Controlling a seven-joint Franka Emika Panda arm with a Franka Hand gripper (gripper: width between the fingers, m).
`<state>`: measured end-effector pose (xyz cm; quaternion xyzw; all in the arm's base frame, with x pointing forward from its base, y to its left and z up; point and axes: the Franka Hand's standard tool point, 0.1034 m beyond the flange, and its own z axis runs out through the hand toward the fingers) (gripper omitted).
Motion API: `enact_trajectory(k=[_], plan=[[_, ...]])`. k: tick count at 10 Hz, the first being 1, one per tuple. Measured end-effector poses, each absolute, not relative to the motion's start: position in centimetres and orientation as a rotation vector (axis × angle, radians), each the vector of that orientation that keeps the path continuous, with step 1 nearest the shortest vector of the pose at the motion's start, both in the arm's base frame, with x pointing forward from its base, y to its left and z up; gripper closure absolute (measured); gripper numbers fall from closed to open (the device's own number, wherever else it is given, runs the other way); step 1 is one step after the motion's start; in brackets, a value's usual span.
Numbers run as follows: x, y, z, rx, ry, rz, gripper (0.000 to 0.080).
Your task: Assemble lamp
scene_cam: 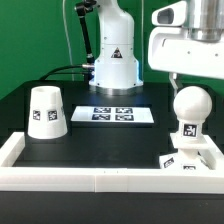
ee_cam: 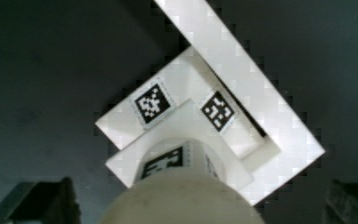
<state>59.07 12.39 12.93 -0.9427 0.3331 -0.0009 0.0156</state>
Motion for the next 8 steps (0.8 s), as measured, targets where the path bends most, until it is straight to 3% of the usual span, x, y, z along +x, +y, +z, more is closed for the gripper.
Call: enact_trajectory(k=[5, 8], plan=[[56.2, 11.2, 16.7, -3.018, 0.708, -0.047, 0.0101], [54.1, 6.9, 16.4, -3.022, 0.651, -0.034, 0.0101]])
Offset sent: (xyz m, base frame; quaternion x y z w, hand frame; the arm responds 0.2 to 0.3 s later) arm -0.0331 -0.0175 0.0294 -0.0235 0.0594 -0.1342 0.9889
